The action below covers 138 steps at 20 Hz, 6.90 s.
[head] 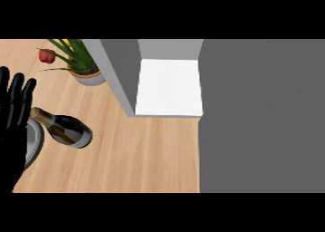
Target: Pick up the wine, place it into the cabinet and close the cabinet
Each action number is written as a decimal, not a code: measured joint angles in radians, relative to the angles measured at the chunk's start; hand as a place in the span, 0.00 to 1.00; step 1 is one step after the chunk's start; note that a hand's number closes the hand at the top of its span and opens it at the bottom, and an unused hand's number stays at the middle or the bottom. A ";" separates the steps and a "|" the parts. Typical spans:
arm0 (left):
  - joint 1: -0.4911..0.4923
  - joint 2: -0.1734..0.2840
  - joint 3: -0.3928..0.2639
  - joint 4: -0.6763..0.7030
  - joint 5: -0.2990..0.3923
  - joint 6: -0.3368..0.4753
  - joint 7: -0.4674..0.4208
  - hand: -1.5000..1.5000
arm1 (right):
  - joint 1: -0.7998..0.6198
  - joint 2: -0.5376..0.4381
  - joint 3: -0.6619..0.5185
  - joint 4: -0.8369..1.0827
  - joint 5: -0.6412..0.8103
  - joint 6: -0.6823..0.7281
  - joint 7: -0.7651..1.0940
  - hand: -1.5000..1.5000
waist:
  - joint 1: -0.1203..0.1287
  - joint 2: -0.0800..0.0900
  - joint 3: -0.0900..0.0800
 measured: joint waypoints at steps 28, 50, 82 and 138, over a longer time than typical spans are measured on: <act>-0.304 -0.093 -0.370 0.184 -0.379 0.855 0.379 0.00 | 0.147 -0.025 0.095 -0.316 -0.210 0.136 0.339 0.00 | -0.015 -0.016 0.021; -0.163 -0.072 -0.310 -0.078 -0.622 0.807 0.637 0.00 | 0.010 -0.017 0.073 -0.360 -0.182 0.077 0.515 0.00 | -0.012 -0.017 0.021; 0.127 -0.080 0.046 0.163 0.026 0.594 0.087 0.00 | -0.013 -0.006 0.044 -0.393 -0.159 0.095 0.593 0.00 | -0.015 -0.016 0.020; -0.084 -0.048 0.258 1.104 0.360 0.224 -0.600 0.00 | -0.109 0.029 0.022 -0.391 -0.136 0.107 0.672 0.00 | -0.016 -0.015 0.020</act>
